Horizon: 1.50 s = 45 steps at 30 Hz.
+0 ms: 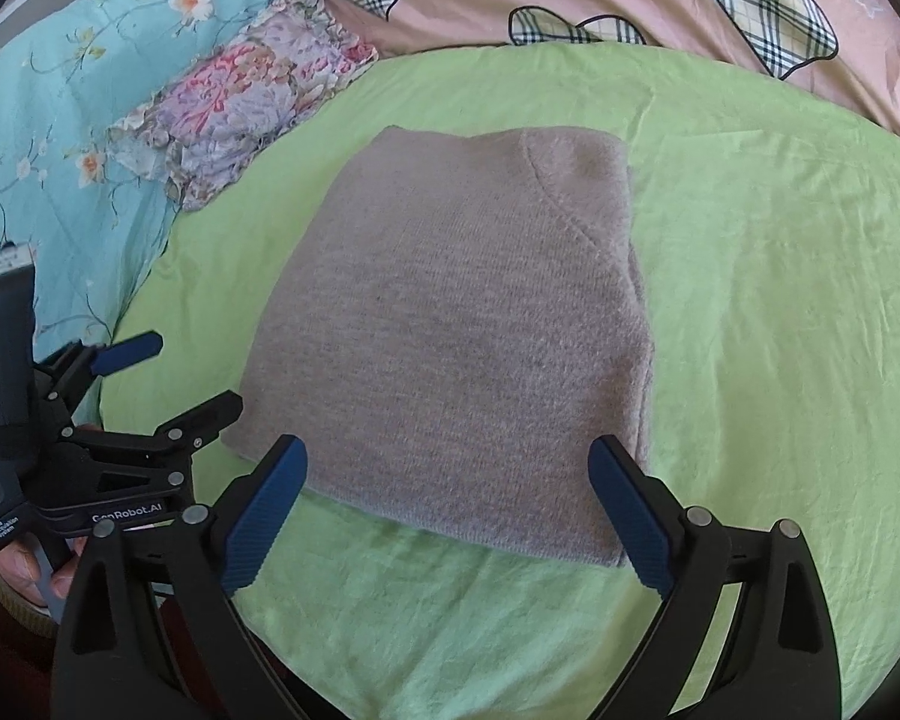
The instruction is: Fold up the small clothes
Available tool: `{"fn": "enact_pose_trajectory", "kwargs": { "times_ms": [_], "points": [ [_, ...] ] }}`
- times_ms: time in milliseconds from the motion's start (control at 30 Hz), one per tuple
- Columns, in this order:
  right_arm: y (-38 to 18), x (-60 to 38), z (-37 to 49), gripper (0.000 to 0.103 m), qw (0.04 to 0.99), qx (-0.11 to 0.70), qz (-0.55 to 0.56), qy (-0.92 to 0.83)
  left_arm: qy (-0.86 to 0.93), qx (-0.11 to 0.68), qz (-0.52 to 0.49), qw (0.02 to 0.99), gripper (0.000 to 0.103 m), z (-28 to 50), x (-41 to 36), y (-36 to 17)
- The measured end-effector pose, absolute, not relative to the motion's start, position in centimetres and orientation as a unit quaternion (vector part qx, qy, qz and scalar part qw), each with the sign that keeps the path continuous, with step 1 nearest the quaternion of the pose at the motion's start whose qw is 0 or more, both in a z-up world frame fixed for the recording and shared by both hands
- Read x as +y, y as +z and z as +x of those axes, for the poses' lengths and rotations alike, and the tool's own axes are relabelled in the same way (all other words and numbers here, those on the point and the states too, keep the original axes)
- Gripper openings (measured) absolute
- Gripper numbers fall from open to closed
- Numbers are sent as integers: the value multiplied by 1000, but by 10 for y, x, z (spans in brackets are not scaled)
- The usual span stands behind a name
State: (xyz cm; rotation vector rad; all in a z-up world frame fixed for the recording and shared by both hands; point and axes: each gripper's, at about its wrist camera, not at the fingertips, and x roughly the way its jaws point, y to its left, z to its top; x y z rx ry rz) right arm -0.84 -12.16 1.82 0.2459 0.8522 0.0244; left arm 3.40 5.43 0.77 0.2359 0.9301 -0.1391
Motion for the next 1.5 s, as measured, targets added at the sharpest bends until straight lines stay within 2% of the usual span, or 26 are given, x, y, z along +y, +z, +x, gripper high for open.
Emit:
{"fn": "enact_pose_trajectory", "kwargs": {
  "times_ms": [133, 267, 400, 567, 600, 700, 733, 767, 800, 833, 867, 1000, 1133, 1267, 1433, 1500],
  "points": [
    [23, -139, -7, 95, 908, 390, 154, 12, -95, 450, 86, 884, 94, 43, 59, 9],
    [26, -163, 1, 95, 912, 365, 189, 2, -145, 453, 4, 880, 94, 69, 74, 16],
    [23, -190, 17, 94, 912, 339, 229, 1, -156, 469, -37, 868, 94, 105, 81, 10],
    [6, -210, 49, 65, 902, 350, 252, -3, -184, 490, -99, 846, 95, 142, 90, -5],
    [1, -214, 52, 57, 899, 354, 257, -4, -187, 492, -109, 843, 95, 147, 90, -7],
    [-15, -223, 70, 46, 887, 369, 277, 6, -191, 500, -128, 835, 96, 158, 90, -16],
    [-18, -222, 74, 35, 887, 373, 271, 14, -194, 502, -138, 832, 96, 160, 88, -19],
    [-16, -219, 74, 33, 892, 370, 260, 16, -198, 501, -140, 831, 91, 161, 86, -20],
    [-14, -219, 74, 26, 895, 368, 253, 16, -206, 501, -139, 829, 77, 161, 82, -20],
    [-7, -220, 72, 15, 899, 362, 246, 16, -223, 499, -134, 827, 69, 161, 76, -17],
    [0, -223, 70, 14, 903, 352, 246, 20, -229, 497, -128, 827, 60, 160, 71, -14],
    [3, -229, 71, 14, 907, 354, 230, 15, -210, 489, -78, 843, 60, 157, 51, -11],
    [-26, -232, 78, 13, 901, 368, 230, -3, -214, 493, -93, 838, 62, 154, 52, -23],
    [-23, -229, 76, 14, 903, 370, 218, -12, -213, 493, -101, 837, 62, 154, 53, -22],
    [-11, -231, 63, 23, 901, 362, 238, -22, -205, 488, -83, 844, 63, 141, 55, -14],
    [-4, -226, 50, 23, 905, 353, 234, -27, -206, 489, -77, 844, 63, 133, 58, -12]
  ]
}}
